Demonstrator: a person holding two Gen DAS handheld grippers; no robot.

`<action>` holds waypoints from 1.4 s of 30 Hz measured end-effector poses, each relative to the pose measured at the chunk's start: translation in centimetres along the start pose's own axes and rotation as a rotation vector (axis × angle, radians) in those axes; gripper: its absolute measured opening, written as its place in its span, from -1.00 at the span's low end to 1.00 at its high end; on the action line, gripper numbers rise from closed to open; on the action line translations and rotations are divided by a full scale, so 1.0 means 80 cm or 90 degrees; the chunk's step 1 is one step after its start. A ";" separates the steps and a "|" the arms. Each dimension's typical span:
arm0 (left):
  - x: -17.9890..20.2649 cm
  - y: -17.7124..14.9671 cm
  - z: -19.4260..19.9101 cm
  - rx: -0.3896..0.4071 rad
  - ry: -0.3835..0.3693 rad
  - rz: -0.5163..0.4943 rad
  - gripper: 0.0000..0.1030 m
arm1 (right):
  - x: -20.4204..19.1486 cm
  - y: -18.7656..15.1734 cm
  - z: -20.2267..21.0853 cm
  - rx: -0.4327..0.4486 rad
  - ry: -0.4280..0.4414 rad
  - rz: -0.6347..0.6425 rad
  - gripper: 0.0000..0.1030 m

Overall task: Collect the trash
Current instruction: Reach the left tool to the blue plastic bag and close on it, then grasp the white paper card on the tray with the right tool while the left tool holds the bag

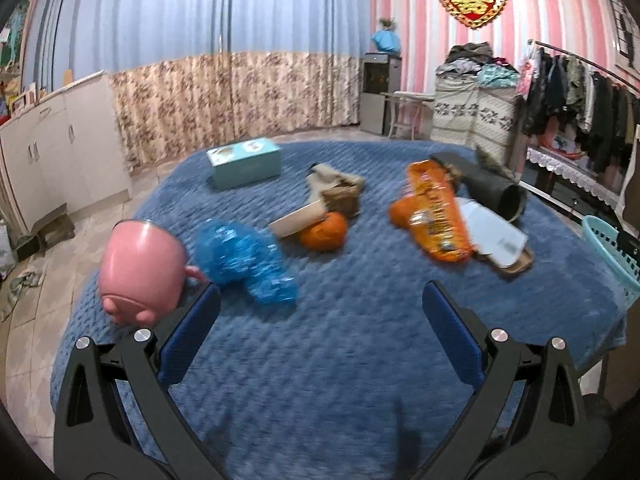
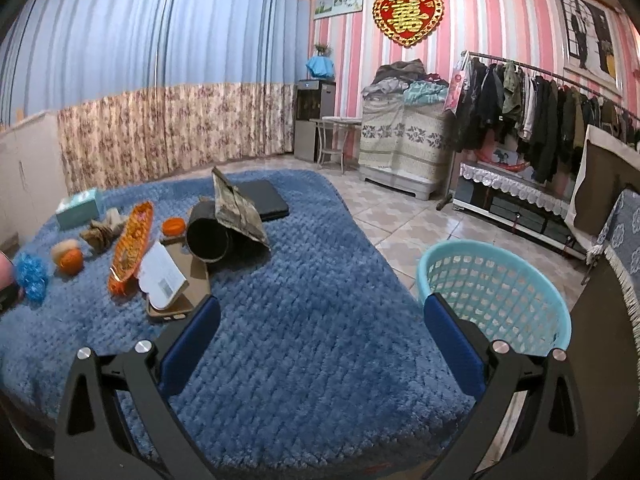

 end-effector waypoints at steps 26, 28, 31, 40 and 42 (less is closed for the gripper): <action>-0.055 0.045 -0.120 -0.104 0.049 0.030 -0.67 | -0.074 0.040 -0.063 -0.081 0.036 0.059 0.93; -0.059 0.049 -0.117 -0.105 0.042 0.039 -0.80 | -0.089 0.041 -0.068 -0.087 0.049 0.076 0.93; -0.058 0.057 -0.106 -0.094 0.027 0.043 -0.87 | -0.118 0.042 -0.081 -0.102 0.079 0.102 0.93; -0.043 0.070 -0.071 -0.061 -0.010 0.020 -0.88 | -0.178 0.046 -0.129 -0.158 0.148 0.172 0.90; -0.042 0.068 -0.068 -0.062 -0.019 0.016 -0.88 | -0.183 0.046 -0.137 -0.168 0.161 0.175 0.67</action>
Point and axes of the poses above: each gripper's, at about its wrist camera, not at the fingertips, and z roughly against the way its jaws point, x to its right, y to its top, the point moved 2 cm from there along -z, roughly the way its jaws point, and after that the axes turned 6 degrees about -x, right-handed, at the moved point
